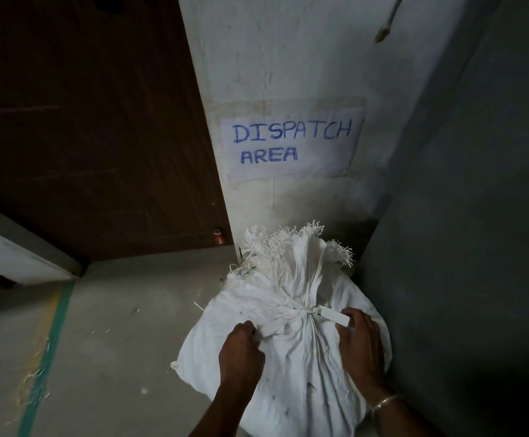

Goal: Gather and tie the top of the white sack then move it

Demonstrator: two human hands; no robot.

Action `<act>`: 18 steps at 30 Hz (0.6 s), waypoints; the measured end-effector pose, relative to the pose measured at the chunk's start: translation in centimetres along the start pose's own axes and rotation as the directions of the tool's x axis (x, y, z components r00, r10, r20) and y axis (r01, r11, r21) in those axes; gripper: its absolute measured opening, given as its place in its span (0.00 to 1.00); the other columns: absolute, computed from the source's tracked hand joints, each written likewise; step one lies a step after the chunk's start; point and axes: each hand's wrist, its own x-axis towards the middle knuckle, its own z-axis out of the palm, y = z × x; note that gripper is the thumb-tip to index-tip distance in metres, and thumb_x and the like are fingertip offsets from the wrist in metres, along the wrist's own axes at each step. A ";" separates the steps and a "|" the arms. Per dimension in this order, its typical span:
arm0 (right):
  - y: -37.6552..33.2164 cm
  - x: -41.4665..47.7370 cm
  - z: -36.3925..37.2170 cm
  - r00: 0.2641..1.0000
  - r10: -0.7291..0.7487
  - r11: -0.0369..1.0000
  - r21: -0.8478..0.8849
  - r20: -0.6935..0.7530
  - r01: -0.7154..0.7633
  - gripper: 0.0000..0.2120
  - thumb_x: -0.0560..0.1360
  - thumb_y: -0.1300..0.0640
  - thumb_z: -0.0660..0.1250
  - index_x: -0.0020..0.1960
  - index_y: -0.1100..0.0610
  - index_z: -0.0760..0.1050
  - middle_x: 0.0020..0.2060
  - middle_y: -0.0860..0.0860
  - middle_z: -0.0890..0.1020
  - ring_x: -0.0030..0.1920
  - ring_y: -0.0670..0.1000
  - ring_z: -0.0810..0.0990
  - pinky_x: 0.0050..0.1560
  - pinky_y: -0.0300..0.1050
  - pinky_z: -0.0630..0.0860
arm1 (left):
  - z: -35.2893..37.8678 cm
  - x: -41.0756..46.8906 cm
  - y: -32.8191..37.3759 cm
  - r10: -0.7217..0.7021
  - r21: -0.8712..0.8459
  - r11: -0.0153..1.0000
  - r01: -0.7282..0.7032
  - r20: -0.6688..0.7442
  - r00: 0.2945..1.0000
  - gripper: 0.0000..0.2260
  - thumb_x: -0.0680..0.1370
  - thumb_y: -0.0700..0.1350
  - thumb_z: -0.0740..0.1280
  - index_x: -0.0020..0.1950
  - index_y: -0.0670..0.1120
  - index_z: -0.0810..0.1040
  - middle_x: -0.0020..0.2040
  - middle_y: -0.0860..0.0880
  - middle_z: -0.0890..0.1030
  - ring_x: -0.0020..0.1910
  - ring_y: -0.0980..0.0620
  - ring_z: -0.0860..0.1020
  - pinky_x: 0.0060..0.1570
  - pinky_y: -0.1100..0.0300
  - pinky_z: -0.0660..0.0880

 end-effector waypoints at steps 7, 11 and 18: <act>-1.0 0.2 -2.3 0.993 0.075 0.997 -0.012 0.096 -0.074 0.22 0.69 0.74 0.71 0.58 0.54 0.77 0.50 0.51 0.83 0.54 0.57 0.80 0.50 0.44 0.74 | -1.5 -1.5 0.3 0.026 0.002 1.000 -0.026 -0.003 1.000 0.04 0.78 0.42 0.67 0.52 0.49 0.77 0.49 0.54 0.78 0.50 0.52 0.79 0.42 0.60 0.72; -2.4 0.3 -3.9 0.998 0.047 0.999 0.018 0.052 -0.048 0.25 0.68 0.73 0.72 0.61 0.55 0.75 0.56 0.54 0.81 0.58 0.59 0.78 0.58 0.56 0.78 | -3.8 -2.4 1.0 0.016 -0.020 1.000 -0.016 -0.029 0.999 0.06 0.77 0.45 0.68 0.53 0.50 0.80 0.49 0.55 0.79 0.50 0.53 0.80 0.42 0.60 0.71; -9.0 0.4 -11.2 0.999 -0.017 1.000 0.004 -0.039 0.017 0.12 0.76 0.63 0.70 0.60 0.58 0.77 0.55 0.59 0.82 0.60 0.61 0.76 0.60 0.52 0.72 | -11.4 -5.1 3.8 0.166 -0.047 0.982 -0.182 -0.232 0.958 0.14 0.76 0.52 0.74 0.55 0.43 0.83 0.54 0.45 0.83 0.54 0.44 0.82 0.51 0.53 0.76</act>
